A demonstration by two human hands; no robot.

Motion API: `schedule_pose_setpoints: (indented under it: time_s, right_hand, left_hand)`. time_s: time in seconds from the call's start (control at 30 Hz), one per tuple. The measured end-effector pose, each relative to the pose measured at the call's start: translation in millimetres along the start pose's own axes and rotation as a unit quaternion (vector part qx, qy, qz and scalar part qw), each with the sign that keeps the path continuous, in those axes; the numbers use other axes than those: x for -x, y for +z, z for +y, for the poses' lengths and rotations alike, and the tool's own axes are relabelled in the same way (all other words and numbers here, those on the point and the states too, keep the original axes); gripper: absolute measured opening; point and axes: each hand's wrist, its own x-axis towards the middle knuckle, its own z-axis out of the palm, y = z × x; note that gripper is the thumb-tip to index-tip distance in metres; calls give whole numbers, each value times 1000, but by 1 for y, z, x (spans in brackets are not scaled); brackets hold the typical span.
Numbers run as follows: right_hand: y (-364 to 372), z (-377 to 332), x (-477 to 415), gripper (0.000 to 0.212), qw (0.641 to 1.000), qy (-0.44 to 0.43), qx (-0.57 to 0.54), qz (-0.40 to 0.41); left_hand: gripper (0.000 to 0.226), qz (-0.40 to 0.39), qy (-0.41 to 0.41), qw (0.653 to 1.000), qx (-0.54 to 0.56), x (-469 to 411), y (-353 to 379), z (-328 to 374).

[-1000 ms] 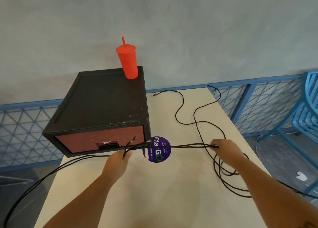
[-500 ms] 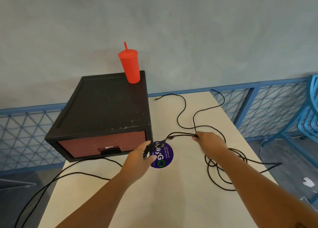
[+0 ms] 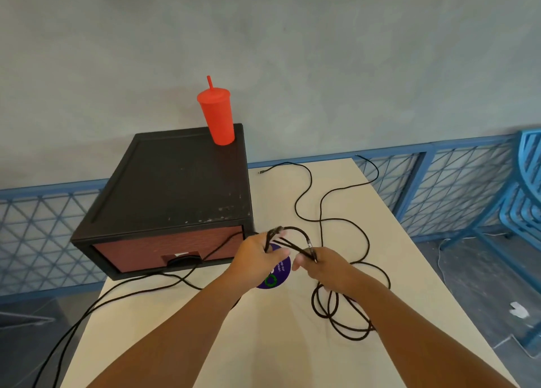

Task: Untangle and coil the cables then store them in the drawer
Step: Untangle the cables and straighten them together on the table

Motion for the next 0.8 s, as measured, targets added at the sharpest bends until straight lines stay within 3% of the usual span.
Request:
schedule_pose_setpoints:
  time_s: [0.13, 0.23, 0.43, 0.6, 0.7, 0.8]
  right_hand:
    - [3, -4, 3, 29, 998, -38, 24, -41]
    - [1, -3, 0, 25, 996, -64, 64, -2]
    - [-20, 2, -2, 21, 966, -50, 226, 116]
    - [-35, 2, -9, 17, 907, -71, 348, 227]
    - [-49, 1, -8, 19, 900, -32, 344, 265]
    - [-63, -5, -4, 18, 917, -27, 287, 275]
  left_hand:
    - [14, -53, 35, 990, -127, 0, -1, 6]
    - [14, -52, 44, 983, -168, 1, -10, 8]
    - [25, 64, 80, 983, -154, 2, -41, 31]
    - [18, 163, 94, 975, -116, -1, -60, 57]
    - [23, 209, 97, 969, -84, -7, -75, 67]
    - [25, 233, 101, 964, -75, -10, -86, 78]
